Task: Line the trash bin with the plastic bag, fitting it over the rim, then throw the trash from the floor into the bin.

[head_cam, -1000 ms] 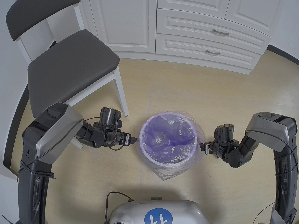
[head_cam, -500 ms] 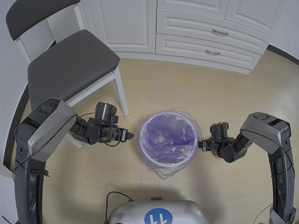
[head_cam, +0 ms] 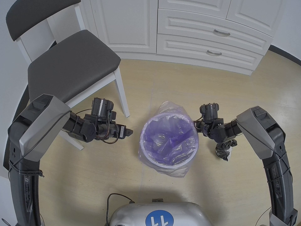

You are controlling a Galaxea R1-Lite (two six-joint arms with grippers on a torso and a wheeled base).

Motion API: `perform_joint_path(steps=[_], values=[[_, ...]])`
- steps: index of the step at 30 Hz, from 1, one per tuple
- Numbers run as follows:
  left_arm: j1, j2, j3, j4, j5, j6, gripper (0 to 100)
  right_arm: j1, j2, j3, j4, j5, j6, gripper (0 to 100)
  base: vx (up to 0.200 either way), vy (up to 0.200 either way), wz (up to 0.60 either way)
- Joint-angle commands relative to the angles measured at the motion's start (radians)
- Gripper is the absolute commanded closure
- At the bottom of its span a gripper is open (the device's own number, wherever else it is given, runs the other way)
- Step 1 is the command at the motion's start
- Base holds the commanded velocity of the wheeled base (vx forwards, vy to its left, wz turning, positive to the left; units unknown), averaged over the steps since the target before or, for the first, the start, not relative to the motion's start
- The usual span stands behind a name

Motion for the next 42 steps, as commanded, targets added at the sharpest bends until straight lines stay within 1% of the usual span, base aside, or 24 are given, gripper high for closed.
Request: perform_joint_path(steps=[1,3,6,7,10,11,13,19,21,27,31,32,33,36,38,40,42], values=[[0.027,-0.087,0.034,-0.002,-0.061,-0.002,0,0.059,0.149,-0.316,0.209,0.019,-0.004,0,0.0,0.0,0.0],[0.031,-0.103,0.04,-0.002,-0.066,-0.004,0,0.081,0.149,-0.316,0.206,0.065,-0.004,0,0.0,0.0,0.0],[0.031,-0.121,0.05,-0.002,-0.067,-0.004,0,0.099,0.156,-0.316,0.186,0.089,-0.005,0,0.0,0.0,0.0],[0.031,-0.123,0.051,-0.003,-0.067,-0.004,0,0.1,0.156,-0.316,0.18,0.089,-0.007,0,0.0,0.0,0.0],[0.031,-0.13,0.056,-0.006,-0.067,-0.004,0,0.111,0.165,-0.316,0.083,0.081,-0.005,0,0.0,0.0,0.0],[0.031,-0.13,0.056,-0.006,-0.067,-0.004,0,0.111,0.165,-0.316,0.083,0.081,-0.005,0,0.0,0.0,0.0],[0.033,-0.138,0.063,-0.006,-0.069,-0.004,0,0.108,0.154,-0.316,0.017,0.074,0.004,0,0.0,0.0,0.0],[0.033,-0.144,0.07,-0.017,-0.08,-0.004,0,0.084,0.14,-0.316,-0.003,0.055,0.005,0,0.0,0.0,0.0],[0.033,-0.147,0.077,-0.029,-0.08,-0.004,0,0.079,0.143,-0.316,-0.011,0.037,0.008,0,0.0,0.0,0.0],[0.033,-0.147,0.088,-0.057,-0.08,-0.004,0,0.061,0.163,-0.316,-0.1,0.011,0.01,0,0.0,0.0,0.0],[0.033,-0.147,0.088,-0.057,-0.08,-0.004,0,0.033,0.154,-0.316,-0.106,-0.024,0.016,0,0.0,0.0,0.0],[0.033,-0.147,0.088,-0.057,-0.08,-0.004,0,0.027,0.153,-0.316,-0.104,-0.035,0.011,0,0.0,0.0,0.0],[0.033,-0.147,0.088,-0.057,-0.08,-0.004,0,0.013,0.154,-0.316,-0.104,-0.063,-0.002,0,0.0,0.0,0.0],[0.035,-0.149,0.088,-0.057,-0.08,-0.002,0,-0.011,0.149,-0.316,-0.103,-0.126,-0.068,0,0.0,0.0,0.0],[0.036,-0.15,0.088,-0.057,-0.08,-0.002,0,-0.025,0.139,-0.316,-0.104,-0.164,-0.094,0,0.0,0.0,0.0],[0.038,-0.15,0.088,-0.057,-0.08,-0.002,0,-0.028,0.111,-0.311,-0.103,-0.173,-0.096,0,0.0,0.0,0.0],[0.042,-0.152,0.088,-0.057,-0.081,-0.002,0,-0.028,0.048,-0.239,-0.1,-0.172,-0.099,0,0.0,0.0,0.0]])
